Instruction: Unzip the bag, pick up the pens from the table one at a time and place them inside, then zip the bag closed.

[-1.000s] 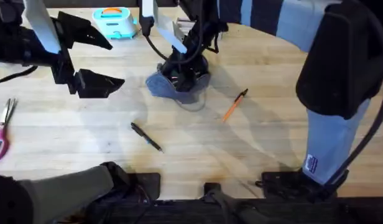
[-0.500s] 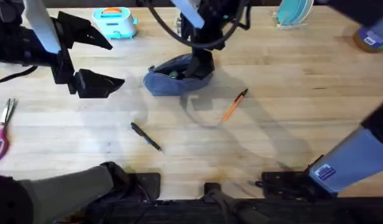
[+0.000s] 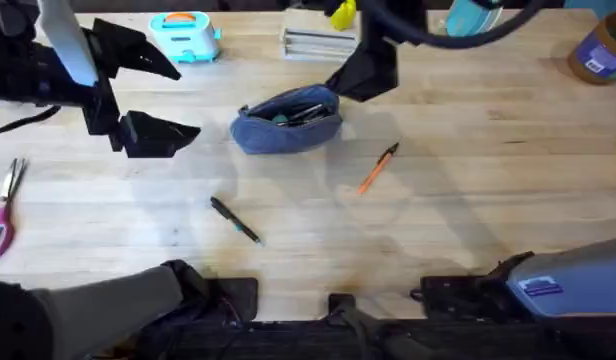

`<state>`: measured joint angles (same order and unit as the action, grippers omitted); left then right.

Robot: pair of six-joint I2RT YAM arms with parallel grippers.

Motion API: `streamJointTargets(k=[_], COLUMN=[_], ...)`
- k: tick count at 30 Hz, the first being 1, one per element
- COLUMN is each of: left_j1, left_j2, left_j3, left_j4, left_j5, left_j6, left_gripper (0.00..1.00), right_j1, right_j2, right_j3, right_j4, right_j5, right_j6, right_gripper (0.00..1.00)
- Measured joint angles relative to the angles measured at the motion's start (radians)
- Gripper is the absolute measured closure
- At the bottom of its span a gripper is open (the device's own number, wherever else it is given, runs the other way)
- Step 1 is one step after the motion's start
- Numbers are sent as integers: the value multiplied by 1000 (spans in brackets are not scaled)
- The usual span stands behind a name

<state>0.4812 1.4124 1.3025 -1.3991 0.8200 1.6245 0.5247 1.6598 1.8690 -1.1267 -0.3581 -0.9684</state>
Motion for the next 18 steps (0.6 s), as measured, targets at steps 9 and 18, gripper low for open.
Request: streamJointTargets(k=[9,18], left_j1=[0,0], left_j2=[0,0], left_j3=[0,0], left_j4=[0,0], left_j5=[0,0], left_j6=[0,0], left_gripper=[8,7], right_j1=[-116,-234], right_j2=[-161,-275], right_j3=[-174,-433], right_j4=[73,237], right_j5=[3,29], right_j6=[0,164], right_gripper=[5,6])
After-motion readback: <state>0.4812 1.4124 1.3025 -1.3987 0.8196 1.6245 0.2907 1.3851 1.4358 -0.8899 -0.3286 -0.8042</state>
